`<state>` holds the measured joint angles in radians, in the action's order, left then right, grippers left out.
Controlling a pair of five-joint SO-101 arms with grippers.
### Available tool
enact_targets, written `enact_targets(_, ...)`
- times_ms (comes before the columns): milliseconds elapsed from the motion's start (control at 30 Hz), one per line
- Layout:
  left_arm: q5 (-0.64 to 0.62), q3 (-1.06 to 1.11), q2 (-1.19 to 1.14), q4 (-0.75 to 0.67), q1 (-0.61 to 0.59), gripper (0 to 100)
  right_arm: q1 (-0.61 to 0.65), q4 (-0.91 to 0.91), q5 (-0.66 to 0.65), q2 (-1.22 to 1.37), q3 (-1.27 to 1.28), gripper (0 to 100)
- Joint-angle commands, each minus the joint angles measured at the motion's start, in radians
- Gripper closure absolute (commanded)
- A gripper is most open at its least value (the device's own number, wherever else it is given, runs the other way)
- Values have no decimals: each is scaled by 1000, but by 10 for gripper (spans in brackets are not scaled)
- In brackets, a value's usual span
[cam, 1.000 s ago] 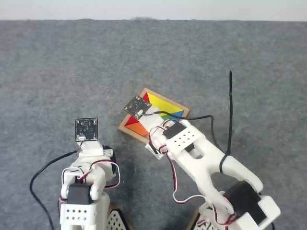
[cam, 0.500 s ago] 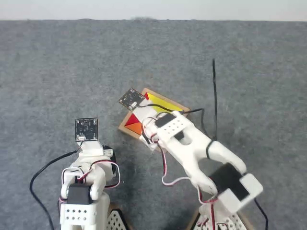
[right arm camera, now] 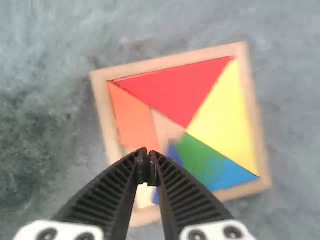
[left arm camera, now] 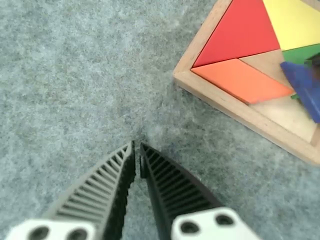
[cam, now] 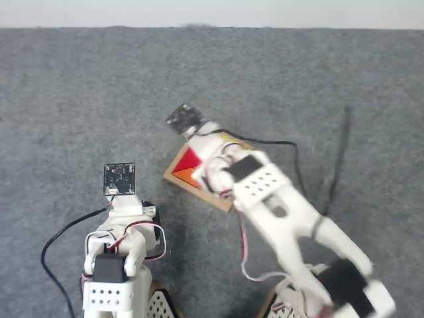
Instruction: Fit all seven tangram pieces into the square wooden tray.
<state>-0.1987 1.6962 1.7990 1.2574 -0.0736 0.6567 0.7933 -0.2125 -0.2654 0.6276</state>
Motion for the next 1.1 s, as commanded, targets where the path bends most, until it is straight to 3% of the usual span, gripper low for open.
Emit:
enact_targets(0, 15, -13, 20, 5, -6, 986, -117, -2, 12, -105, 9, 987)
enact_targets(133, 15, -13, 20, 5, -6, 986, -200, -48, 6, 16, 11, 987)
enact_targets(400, 15, -13, 20, 5, -6, 986, -177, -56, 3, 240, -49, 987)
enact_targets(633, 15, -13, 20, 5, -6, 986, -81, -31, -20, 265, -49, 987)
enact_targets(1067, 15, -13, 20, 5, -6, 986, -84, -1, -25, 240, -49, 991)
